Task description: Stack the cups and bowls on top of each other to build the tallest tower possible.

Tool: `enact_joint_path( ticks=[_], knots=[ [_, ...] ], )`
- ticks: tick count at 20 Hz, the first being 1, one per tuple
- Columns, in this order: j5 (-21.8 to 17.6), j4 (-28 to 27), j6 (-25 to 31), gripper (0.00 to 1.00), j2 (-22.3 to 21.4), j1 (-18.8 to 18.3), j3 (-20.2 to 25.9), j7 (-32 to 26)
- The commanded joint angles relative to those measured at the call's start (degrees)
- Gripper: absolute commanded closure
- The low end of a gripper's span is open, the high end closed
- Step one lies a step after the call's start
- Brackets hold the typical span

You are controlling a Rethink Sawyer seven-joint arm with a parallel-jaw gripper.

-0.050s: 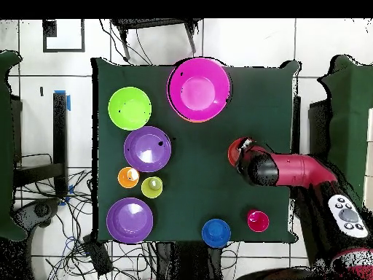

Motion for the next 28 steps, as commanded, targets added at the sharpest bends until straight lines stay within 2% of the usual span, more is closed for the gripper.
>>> enact_joint_path(
  ticks=[1, 6, 8, 15, 18, 24, 28],
  knots=[
    [1.97, 11.49, 10.78, 0.0, -10.53, 0.79, 6.51, -13.63],
    [5.66, 17.3, 13.58, 0.0, -16.37, -0.33, 8.67, -13.08],
    [6.23, 18.63, 13.53, 0.0, -16.77, -0.29, 8.68, -11.44],
    [5.77, 25.81, 5.95, 0.0, -14.75, 1.52, 4.27, -0.12],
    [5.28, 29.13, 3.42, 0.0, -15.24, 2.79, 1.9, 3.31],
    [5.82, 35.05, 2.54, 0.0, -14.45, 2.71, -1.31, 5.36],
    [5.67, 38.9, -0.53, 0.0, -13.5, 3.55, -4.16, 7.78]
  ],
)
